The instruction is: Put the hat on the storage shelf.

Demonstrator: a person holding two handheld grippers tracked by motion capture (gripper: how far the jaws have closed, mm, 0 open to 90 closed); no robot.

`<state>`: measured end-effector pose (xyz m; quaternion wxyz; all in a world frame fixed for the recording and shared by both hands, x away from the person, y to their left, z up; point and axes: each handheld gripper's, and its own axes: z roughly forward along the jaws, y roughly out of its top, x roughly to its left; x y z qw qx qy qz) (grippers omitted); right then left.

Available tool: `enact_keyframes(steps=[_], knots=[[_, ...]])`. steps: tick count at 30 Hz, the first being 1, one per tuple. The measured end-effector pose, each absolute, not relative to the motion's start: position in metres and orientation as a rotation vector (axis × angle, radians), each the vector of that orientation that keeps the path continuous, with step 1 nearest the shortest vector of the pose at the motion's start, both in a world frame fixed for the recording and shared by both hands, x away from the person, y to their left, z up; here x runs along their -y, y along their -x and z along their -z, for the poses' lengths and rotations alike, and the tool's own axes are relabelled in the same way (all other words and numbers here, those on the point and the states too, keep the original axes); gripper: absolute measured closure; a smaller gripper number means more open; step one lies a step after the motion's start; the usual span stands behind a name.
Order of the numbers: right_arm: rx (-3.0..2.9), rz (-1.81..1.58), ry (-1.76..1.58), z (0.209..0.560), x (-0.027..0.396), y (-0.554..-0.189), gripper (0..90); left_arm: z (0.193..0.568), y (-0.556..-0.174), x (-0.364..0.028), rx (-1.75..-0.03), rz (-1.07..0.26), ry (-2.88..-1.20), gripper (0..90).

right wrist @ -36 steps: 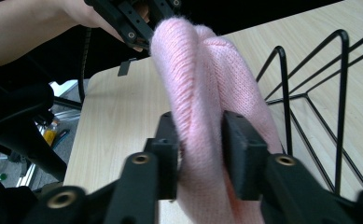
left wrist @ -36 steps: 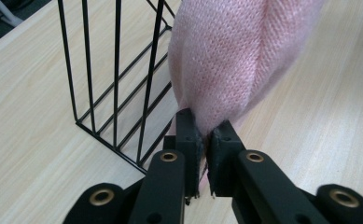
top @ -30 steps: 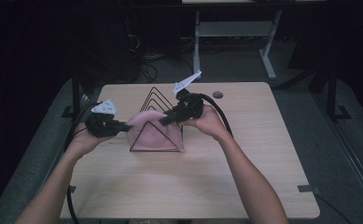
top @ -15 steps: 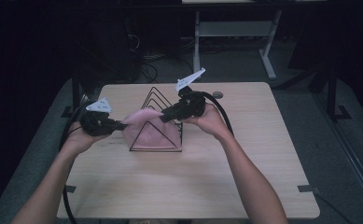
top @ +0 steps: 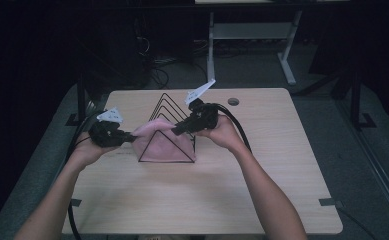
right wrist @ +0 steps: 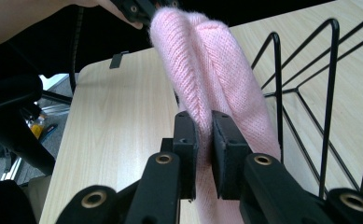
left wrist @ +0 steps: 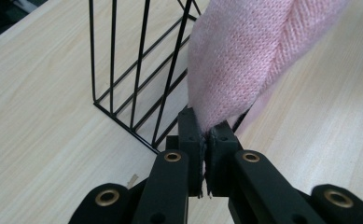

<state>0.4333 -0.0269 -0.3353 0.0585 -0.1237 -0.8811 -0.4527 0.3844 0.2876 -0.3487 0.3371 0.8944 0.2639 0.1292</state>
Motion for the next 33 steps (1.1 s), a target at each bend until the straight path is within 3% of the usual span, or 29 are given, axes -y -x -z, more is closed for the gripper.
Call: enact_keyframes(steps=[4, 8, 10, 13, 21, 33], knots=[[2.668, 1.376, 0.378, 0.338, 0.029, -0.431, 80.3, 0.349, -0.385, -0.286, -0.687, -0.330, -2.332, 86.8], [2.664, 1.364, 0.390, 0.337, 0.030, -0.431, 73.8, 0.349, -0.384, -0.285, -0.661, -0.316, -2.344, 85.5], [2.658, 1.369, 0.400, 0.336, 0.031, -0.430, 68.9, 0.349, -0.382, -0.284, -0.664, -0.315, -2.340, 82.3], [2.641, 1.401, 0.413, 0.335, 0.036, -0.427, 60.2, 0.347, -0.379, -0.285, -0.667, -0.315, -2.334, 70.1], [2.646, 1.445, 0.504, 0.332, 0.061, -0.420, 46.3, 0.340, -0.371, -0.286, -0.667, -0.317, -2.312, 61.3], [2.681, 1.456, 0.705, 0.339, 0.120, -0.411, 37.6, 0.344, -0.367, -0.287, -0.731, -0.307, -2.295, 49.5]])
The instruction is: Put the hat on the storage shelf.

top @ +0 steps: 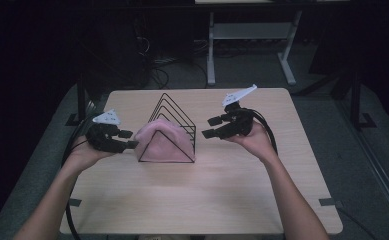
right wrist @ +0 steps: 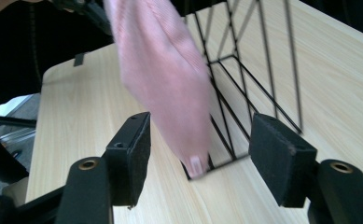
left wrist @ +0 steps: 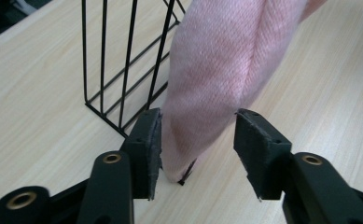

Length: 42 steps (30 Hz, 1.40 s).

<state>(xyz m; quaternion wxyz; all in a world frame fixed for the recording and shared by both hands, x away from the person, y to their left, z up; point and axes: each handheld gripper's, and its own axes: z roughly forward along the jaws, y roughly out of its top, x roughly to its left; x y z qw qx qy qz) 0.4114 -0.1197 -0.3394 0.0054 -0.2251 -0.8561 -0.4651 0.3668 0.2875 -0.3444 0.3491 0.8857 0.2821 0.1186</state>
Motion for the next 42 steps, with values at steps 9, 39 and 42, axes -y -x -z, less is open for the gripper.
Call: enact_keyframes(steps=[9, 39, 42], knots=[[2.673, 1.456, 0.851, 0.350, 0.163, -0.400, 32.5, 0.354, -0.362, -0.292, -0.790, -0.285, -2.287, 40.9], [2.599, 1.407, 1.105, 0.396, 0.237, -0.360, 28.8, 0.377, -0.339, -0.300, -0.855, -0.276, -2.252, 30.5], [2.590, 1.399, 1.124, 0.401, 0.244, -0.355, 28.7, 0.380, -0.337, -0.302, -0.858, -0.277, -2.253, 30.6]])
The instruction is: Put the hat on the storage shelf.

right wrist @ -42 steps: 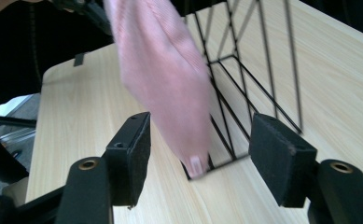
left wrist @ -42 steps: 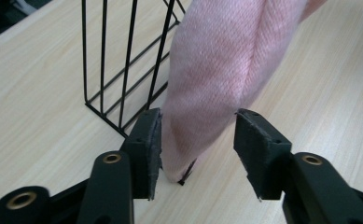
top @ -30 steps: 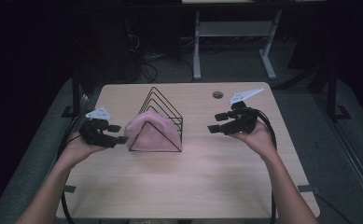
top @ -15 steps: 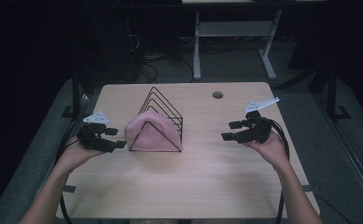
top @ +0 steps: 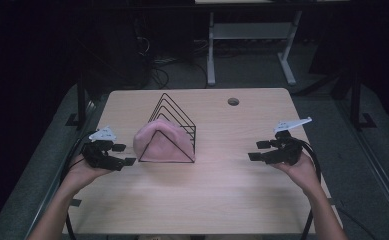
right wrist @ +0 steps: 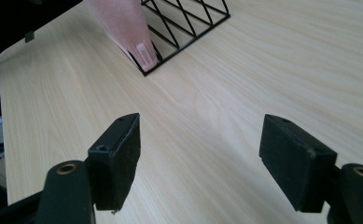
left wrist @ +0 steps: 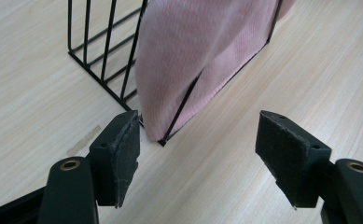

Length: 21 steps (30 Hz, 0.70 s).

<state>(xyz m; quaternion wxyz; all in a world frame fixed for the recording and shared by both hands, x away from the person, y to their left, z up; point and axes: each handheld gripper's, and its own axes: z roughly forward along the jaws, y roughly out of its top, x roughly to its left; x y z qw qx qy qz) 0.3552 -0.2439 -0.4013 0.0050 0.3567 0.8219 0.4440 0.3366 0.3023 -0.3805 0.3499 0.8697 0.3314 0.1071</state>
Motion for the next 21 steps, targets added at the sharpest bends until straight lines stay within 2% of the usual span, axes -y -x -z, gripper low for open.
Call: enact_keyframes(steps=[21], knots=[[-2.500, -1.366, -1.286, 0.436, 0.283, -0.310, 26.2, 0.409, -0.309, -0.303, -0.902, -0.312, -2.224, 30.6]])
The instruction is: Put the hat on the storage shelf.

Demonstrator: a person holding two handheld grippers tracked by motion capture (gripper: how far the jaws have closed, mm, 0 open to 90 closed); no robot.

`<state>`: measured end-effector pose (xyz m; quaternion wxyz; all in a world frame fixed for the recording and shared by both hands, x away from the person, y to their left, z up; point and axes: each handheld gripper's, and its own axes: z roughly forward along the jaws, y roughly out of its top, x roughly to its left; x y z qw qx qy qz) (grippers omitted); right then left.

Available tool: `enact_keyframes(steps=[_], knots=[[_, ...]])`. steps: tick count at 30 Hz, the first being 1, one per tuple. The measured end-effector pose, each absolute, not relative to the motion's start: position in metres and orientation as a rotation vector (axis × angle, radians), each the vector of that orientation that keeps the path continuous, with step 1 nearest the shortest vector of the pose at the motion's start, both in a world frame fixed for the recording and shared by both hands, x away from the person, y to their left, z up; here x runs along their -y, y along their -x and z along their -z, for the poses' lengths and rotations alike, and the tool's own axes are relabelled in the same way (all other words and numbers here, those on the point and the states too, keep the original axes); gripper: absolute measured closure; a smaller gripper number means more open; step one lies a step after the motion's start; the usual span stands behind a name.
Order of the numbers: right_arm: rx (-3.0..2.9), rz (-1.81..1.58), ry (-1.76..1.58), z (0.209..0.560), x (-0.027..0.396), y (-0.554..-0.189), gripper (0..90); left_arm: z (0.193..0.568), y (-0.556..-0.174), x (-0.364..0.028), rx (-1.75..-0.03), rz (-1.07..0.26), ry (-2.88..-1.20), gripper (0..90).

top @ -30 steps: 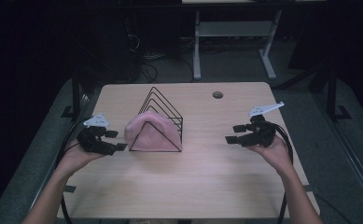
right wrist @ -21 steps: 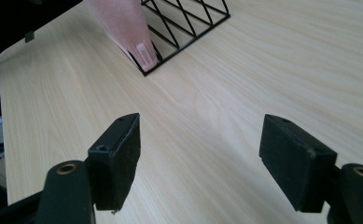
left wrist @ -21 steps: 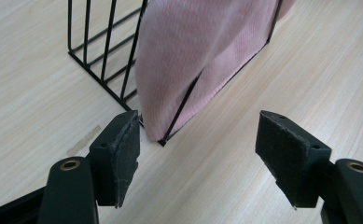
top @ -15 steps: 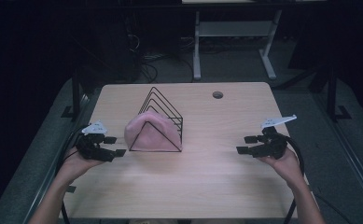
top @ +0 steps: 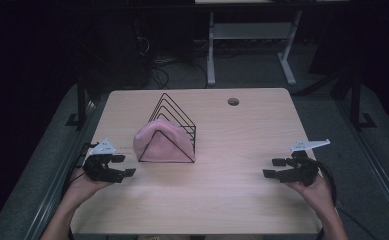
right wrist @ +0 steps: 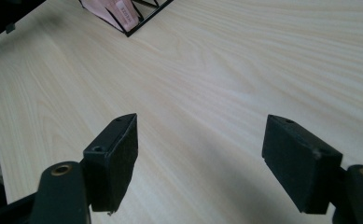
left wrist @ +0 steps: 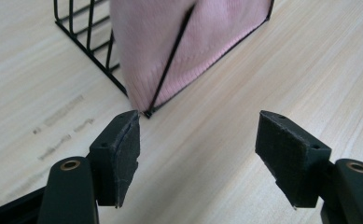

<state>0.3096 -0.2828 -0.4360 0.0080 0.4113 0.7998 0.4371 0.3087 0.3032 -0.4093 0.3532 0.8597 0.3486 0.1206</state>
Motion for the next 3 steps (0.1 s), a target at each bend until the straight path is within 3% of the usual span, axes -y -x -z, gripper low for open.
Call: enact_keyframes(steps=[3], knots=[[-2.461, -1.339, -1.274, 0.436, 0.282, -0.292, 25.0, 0.420, -0.300, -0.302, -0.926, -0.321, -2.183, 30.6]])
